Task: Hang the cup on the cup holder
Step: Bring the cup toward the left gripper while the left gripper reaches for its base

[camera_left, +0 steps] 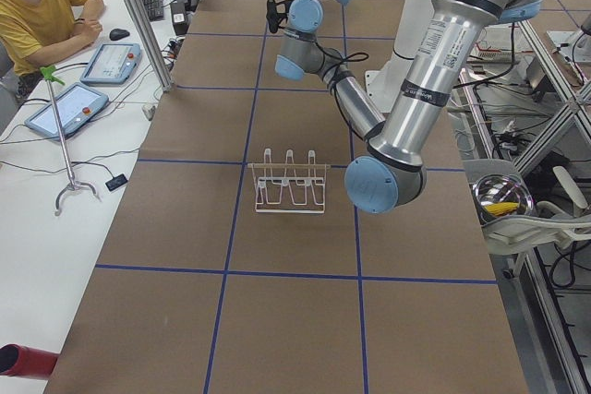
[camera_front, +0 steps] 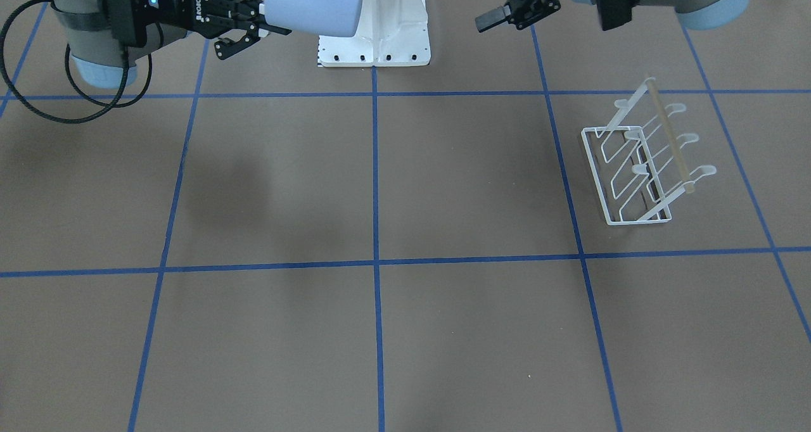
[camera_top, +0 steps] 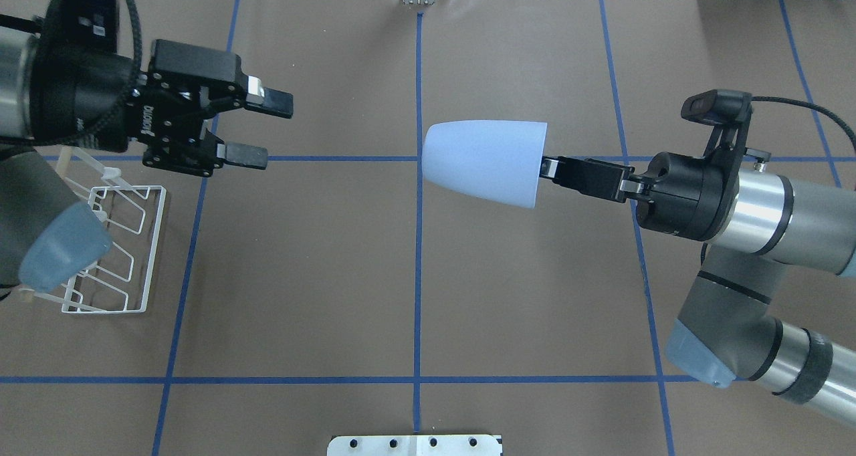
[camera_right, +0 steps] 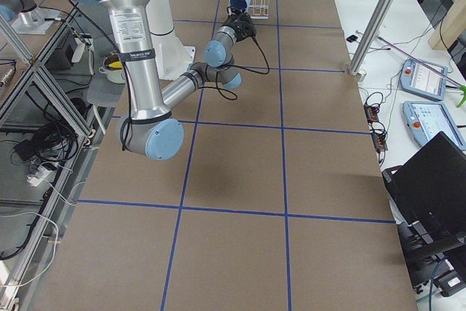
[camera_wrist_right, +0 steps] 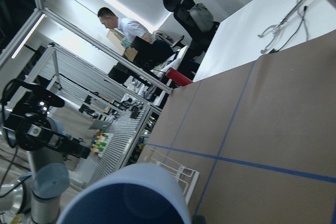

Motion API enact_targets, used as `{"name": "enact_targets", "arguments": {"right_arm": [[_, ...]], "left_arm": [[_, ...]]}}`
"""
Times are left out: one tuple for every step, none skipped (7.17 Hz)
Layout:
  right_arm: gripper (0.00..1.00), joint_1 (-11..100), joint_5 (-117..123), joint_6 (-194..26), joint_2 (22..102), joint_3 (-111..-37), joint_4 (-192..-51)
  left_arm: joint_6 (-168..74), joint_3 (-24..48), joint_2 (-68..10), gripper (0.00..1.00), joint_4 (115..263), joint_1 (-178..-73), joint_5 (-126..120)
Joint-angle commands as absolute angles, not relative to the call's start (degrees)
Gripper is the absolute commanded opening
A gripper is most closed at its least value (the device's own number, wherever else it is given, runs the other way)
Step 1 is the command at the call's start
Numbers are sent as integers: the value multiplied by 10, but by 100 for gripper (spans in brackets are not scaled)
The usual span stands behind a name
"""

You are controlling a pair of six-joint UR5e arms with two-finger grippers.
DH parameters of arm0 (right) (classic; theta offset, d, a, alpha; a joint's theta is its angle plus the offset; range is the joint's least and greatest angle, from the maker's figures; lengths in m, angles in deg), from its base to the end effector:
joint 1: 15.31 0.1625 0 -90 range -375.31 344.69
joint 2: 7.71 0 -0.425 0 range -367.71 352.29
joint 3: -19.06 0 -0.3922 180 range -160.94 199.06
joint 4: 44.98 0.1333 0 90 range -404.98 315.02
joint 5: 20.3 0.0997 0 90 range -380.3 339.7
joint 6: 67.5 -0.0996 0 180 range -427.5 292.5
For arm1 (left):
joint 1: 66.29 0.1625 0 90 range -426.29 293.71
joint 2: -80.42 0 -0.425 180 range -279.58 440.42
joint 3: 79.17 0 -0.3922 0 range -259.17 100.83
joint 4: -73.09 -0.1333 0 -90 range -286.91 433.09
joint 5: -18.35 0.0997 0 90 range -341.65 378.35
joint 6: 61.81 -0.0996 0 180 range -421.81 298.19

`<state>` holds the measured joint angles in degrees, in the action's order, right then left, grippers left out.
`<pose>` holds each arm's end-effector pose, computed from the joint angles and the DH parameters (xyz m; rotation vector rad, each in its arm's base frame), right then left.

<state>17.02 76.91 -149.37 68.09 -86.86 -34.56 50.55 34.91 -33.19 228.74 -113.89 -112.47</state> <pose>-0.3188 -0.3448 0.2377 0.7237 -2.1545 0.0794 0.2625 -0.3886 0.1405 -0.0370 1.8770 -0.1315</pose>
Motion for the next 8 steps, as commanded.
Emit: {"name": "enact_targets", "arguments": {"right_arm": [[0, 105, 695, -1485, 649, -869, -325], [0, 78, 673, -1451, 644, -867, -318], [0, 65, 663, -1447, 635, -864, -304], [0, 58, 658, -1444, 634, -848, -273], [0, 53, 653, -1443, 634, -841, -248], [0, 49, 647, -1443, 634, -841, -248], [0, 49, 645, -1443, 630, -842, -247], [0, 38, 626, -1442, 618, -840, -248]], "left_arm": [[576, 349, -349, 98, 2324, -1110, -1112], [605, 348, -354, 98, 2350, -1108, -1111], [615, 348, -357, 98, 2353, -1107, -1111], [627, 348, -365, 98, 2353, -1106, -1111], [630, 347, -366, 98, 2353, -1106, -1111], [631, 350, -366, 98, 2353, -1103, -1111], [631, 350, -366, 98, 2354, -1100, -1111], [631, 353, -366, 98, 2357, -1096, -1111]]}}
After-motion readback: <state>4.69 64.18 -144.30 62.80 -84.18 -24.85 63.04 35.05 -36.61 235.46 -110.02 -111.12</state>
